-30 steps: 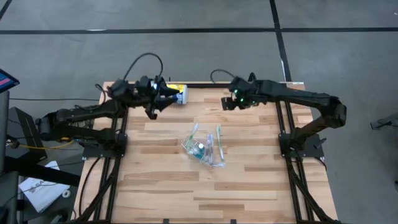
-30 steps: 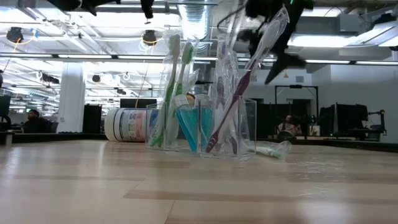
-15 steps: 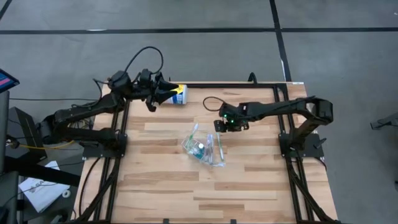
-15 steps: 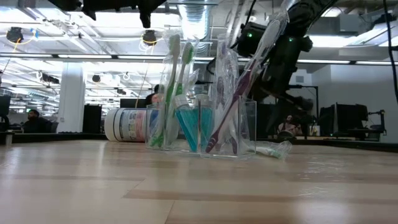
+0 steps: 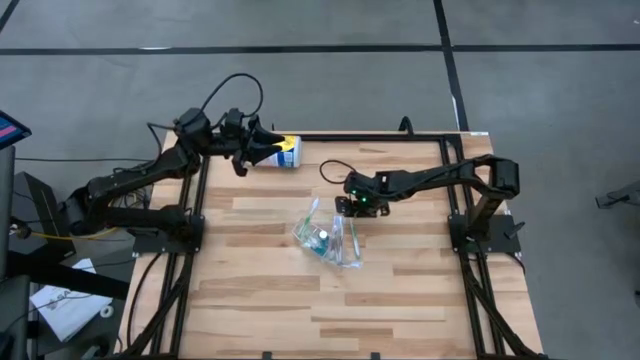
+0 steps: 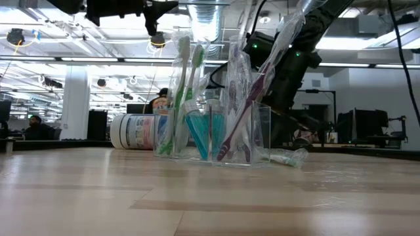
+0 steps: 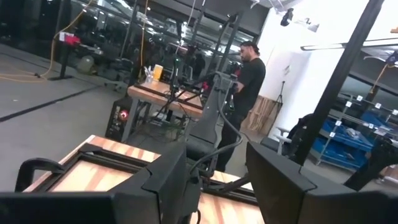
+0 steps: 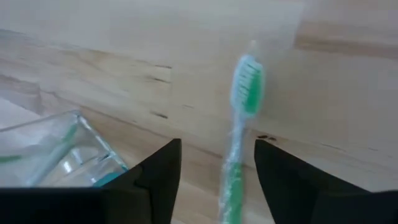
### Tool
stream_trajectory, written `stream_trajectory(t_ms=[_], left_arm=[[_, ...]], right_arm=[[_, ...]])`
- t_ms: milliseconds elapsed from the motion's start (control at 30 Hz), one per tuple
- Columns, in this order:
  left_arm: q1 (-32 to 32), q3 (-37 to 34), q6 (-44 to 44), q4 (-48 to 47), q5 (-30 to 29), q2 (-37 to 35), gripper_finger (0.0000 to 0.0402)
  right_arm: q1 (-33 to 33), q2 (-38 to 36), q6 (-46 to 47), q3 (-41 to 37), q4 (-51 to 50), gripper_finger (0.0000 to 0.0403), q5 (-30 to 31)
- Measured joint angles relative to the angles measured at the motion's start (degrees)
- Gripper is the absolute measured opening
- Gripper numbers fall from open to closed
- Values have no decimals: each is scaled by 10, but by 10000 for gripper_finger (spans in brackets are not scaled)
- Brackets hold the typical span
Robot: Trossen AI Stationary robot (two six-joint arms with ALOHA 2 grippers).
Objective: Pick & Place toothbrushing station
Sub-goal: Put the green toothbrush into the left compartment of the transparent organizer
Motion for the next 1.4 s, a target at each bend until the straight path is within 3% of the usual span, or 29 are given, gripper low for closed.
stream_trajectory(t_ms=[467,600,900,1067,1167,1300,1400], left_arm=[[7,-1,0,-21,40,0,163],[7,-1,0,-23,51,0,163],[7,-2,0,-32,65,0,163],[7,-2,0,-33,65,0,163],[7,-2,0,-35,66,0,163],[7,-2,0,-35,66,0,163],[7,-2,0,-35,66,0,163]], right_arm=[[0,0,15,0,1,90,13],[1,0,17,0,1,94,12],[14,24,23,-6,4,148,1],[27,48,39,-4,28,149,-14],[27,49,43,-5,29,116,-14],[25,42,13,-8,22,21,0],[21,39,4,-7,24,14,8]])
